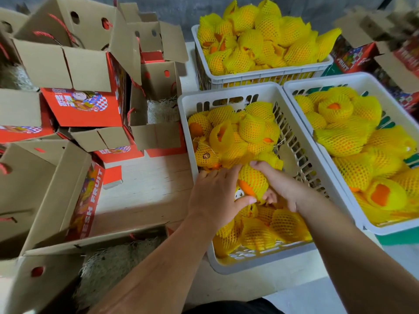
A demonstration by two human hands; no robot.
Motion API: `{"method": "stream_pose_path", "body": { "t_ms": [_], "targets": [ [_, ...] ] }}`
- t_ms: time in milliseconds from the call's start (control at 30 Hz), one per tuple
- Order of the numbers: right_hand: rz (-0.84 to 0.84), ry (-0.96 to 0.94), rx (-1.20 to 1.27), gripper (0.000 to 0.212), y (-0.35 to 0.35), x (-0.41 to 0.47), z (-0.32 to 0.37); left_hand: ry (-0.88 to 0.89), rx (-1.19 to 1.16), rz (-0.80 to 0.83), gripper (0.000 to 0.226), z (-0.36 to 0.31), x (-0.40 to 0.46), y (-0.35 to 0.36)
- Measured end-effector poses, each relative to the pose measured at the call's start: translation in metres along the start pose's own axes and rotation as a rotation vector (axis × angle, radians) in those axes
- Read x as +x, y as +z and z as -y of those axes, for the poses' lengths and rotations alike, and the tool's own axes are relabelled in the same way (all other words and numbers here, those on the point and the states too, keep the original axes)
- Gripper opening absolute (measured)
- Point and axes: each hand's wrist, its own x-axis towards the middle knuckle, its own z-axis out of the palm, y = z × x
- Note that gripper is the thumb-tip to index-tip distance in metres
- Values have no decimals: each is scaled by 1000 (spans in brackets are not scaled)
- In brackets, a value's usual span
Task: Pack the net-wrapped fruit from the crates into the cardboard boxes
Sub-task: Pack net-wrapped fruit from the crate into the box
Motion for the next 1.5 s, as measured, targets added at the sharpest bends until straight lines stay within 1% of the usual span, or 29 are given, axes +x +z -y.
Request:
{"method": "stream_pose_path", "body": {
  "t_ms": [33,67,167,233,267,333,433,467,500,567,667,800,900,1000,1067,1133,1200,1233,1333,1400,1433,1500],
  "targets": [
    [142,27,159,57,7,-3,-2,3,-33,-6,92,1,0,-1],
    [237,31,296,58,13,-4,-4,-3,-64,-7,91,2,0,-1],
    [375,-46,560,62,19,-3,-17,-45,-148,-40,87,3,1,-2],
    [495,-142,673,57,20,-3,-23,-62,-179,-61,85,3,2,-1],
    [515,-177,705,55,20,-3,-24,-65,-197,-68,83,3,1,-1],
    [453,-185,751,54,19,-1,-25,-82,-274,-76,71,4,1,-2],
    [320,-134,770,63,17,4,-25,-97,-377,-112,30,5,1,-4],
    [290,-134,743,65,16,5,-25,-96,-377,-127,18,5,1,-5],
    [279,-137,725,67,17,7,-25,-97,-374,-144,11,3,0,-6],
    [288,-140,728,70,18,8,-24,-113,-374,-179,8,1,0,-8],
    [294,-120,819,76,17,11,-22,-129,-364,-192,9,-1,0,-9],
    [273,-65,910,72,17,14,-20,-70,-314,-170,7,0,-2,-10],
    [278,-123,857,69,23,14,-19,-23,-266,-123,15,1,-3,-10],
    [275,-223,777,76,27,13,-19,-49,-266,-106,24,-1,-2,-11],
    [247,-238,757,89,27,13,-21,-107,-345,-126,38,-3,-2,-13],
    [281,-272,742,101,27,10,-23,-153,-388,-134,58,-6,-2,-14],
    [360,-360,673,93,26,5,-24,-165,-366,-102,76,-8,-1,-16],
    [373,-401,622,91,25,2,-25,-162,-350,-94,82,-8,0,-16],
    [364,-434,462,99,23,0,-27,-159,-317,-84,86,-7,2,-15],
    [335,-451,360,105,25,-5,-29,-168,-314,-98,89,-7,2,-15],
    [295,-462,313,104,26,-8,-30,-174,-316,-111,91,-7,2,-15],
    [177,-491,199,95,27,-14,-28,-179,-319,-128,100,-7,2,-14]
  ]
}}
